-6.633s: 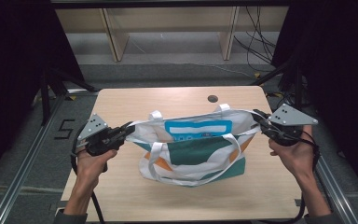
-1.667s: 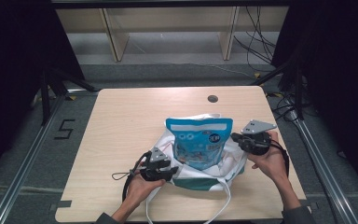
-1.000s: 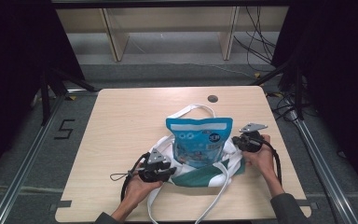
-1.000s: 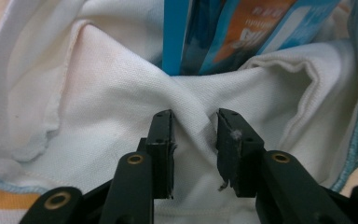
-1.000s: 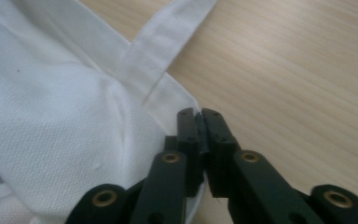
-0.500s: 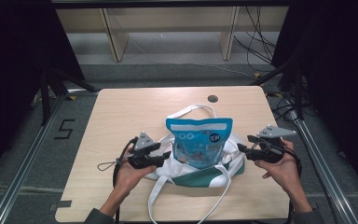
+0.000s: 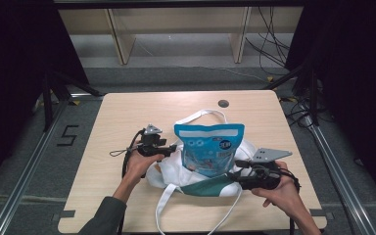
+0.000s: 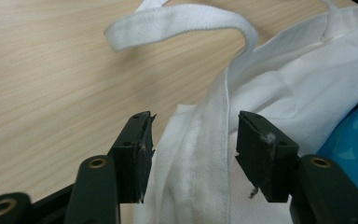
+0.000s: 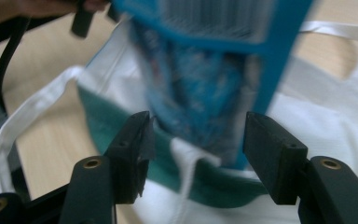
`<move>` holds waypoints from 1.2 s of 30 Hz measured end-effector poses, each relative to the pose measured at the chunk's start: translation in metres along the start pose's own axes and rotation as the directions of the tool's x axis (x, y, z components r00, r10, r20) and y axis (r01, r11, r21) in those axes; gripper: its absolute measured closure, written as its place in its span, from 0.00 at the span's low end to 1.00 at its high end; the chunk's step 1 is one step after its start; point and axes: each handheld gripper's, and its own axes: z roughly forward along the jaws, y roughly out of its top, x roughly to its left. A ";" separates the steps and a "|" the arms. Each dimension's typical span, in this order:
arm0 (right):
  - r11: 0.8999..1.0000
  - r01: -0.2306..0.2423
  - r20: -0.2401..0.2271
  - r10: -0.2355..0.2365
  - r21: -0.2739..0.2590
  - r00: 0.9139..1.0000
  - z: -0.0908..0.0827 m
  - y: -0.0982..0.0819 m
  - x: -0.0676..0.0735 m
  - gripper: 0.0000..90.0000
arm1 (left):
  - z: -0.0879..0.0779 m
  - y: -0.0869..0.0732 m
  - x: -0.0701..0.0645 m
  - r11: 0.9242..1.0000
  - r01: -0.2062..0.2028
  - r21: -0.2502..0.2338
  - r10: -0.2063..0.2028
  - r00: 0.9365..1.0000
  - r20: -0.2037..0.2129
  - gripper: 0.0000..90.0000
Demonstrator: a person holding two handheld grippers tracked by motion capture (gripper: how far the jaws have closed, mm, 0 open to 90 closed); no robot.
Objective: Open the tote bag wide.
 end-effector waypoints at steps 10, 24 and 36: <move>0.992 0.084 -0.013 -0.083 0.091 0.996 -0.012 -0.021 0.002 0.90 | 0.004 -0.004 0.006 0.999 -0.027 -0.036 0.028 0.999 0.027 0.90; 0.981 0.061 -0.051 -0.053 0.185 0.997 0.008 -0.062 0.009 0.90 | 0.018 -0.018 0.009 0.995 -0.073 0.071 0.076 0.996 -0.044 0.85; 0.997 -0.009 0.106 0.017 -0.072 0.994 -0.048 -0.012 -0.006 0.61 | -0.042 -0.016 -0.009 0.996 -0.067 -0.050 0.067 0.998 -0.002 0.69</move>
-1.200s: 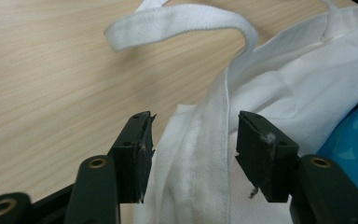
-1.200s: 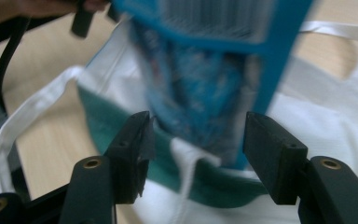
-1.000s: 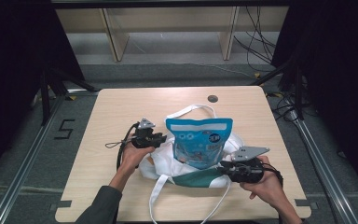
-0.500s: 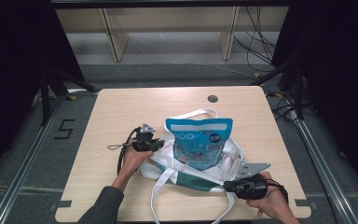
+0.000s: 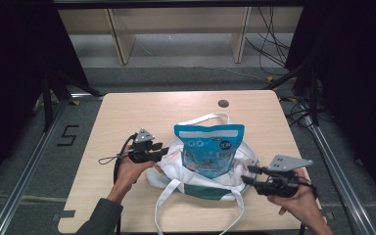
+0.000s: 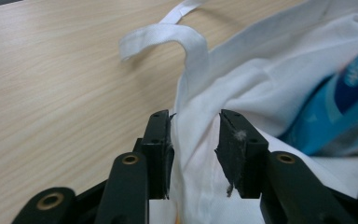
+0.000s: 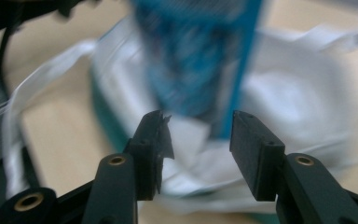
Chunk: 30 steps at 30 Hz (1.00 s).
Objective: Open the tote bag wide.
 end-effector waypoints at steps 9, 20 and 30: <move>0.993 -0.026 0.207 0.002 0.112 0.978 0.030 0.001 -0.048 0.77 | 0.000 -0.025 0.001 0.998 0.048 0.048 -0.049 0.999 0.014 0.70; 0.952 -0.005 0.248 -0.075 0.305 0.966 0.070 -0.039 -0.064 0.94 | 0.021 -0.044 -0.006 0.979 -0.107 0.174 0.114 0.993 -0.033 0.86; 0.964 -0.020 0.270 -0.054 0.264 0.961 0.082 -0.036 -0.078 0.93 | 0.033 -0.037 0.007 0.983 -0.085 0.161 0.097 0.993 -0.070 0.87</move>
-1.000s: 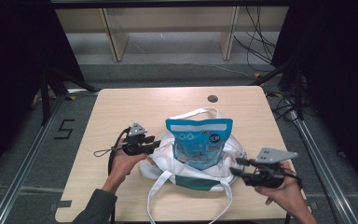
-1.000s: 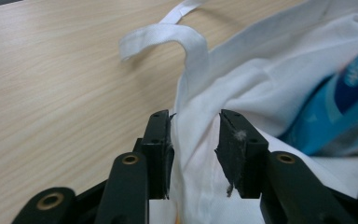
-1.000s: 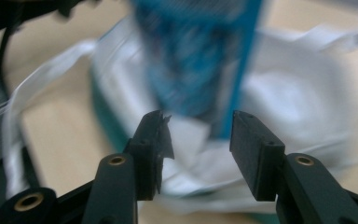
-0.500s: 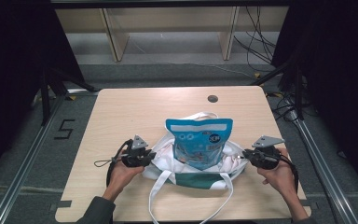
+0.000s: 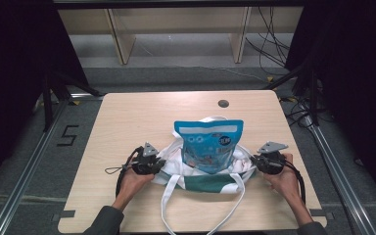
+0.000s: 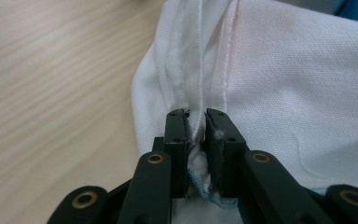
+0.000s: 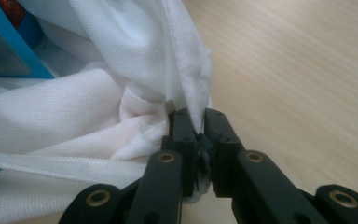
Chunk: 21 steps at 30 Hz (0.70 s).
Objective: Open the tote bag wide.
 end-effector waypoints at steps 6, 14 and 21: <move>1.000 -0.019 0.012 0.019 -0.019 1.000 0.021 0.017 -0.016 0.92 | 0.021 0.018 0.023 0.999 0.049 -0.016 -0.049 0.998 -0.031 0.87; 0.994 -0.069 0.030 0.072 -0.090 0.997 0.043 0.030 -0.037 0.91 | 0.038 0.031 0.034 0.992 0.104 -0.065 -0.108 0.992 -0.060 0.87; 0.987 -0.071 0.058 0.080 -0.141 0.995 0.010 0.039 -0.042 0.68 | 0.008 0.037 0.028 0.989 0.119 -0.085 -0.129 0.984 -0.120 0.59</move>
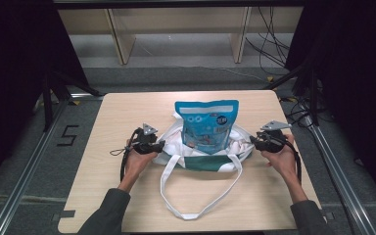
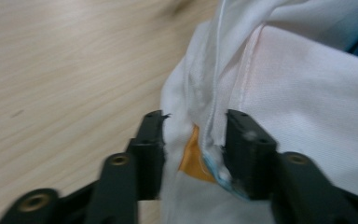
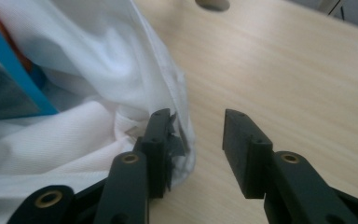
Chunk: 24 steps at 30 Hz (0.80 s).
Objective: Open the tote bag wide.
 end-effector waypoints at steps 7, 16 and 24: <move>0.995 0.043 -0.141 -0.056 -0.093 0.988 -0.041 0.018 0.034 0.71 | -0.031 0.002 -0.031 0.996 0.007 -0.085 0.006 0.989 0.151 0.71; 0.975 0.214 -0.272 -0.191 0.054 0.943 -0.044 0.002 0.087 0.97 | -0.018 -0.018 -0.065 0.999 -0.049 -0.013 0.050 0.972 0.229 0.93; 0.938 0.293 -0.250 -0.243 0.187 0.937 -0.018 -0.026 0.097 0.95 | 0.000 -0.030 -0.067 0.996 -0.088 0.018 0.083 0.978 0.189 0.91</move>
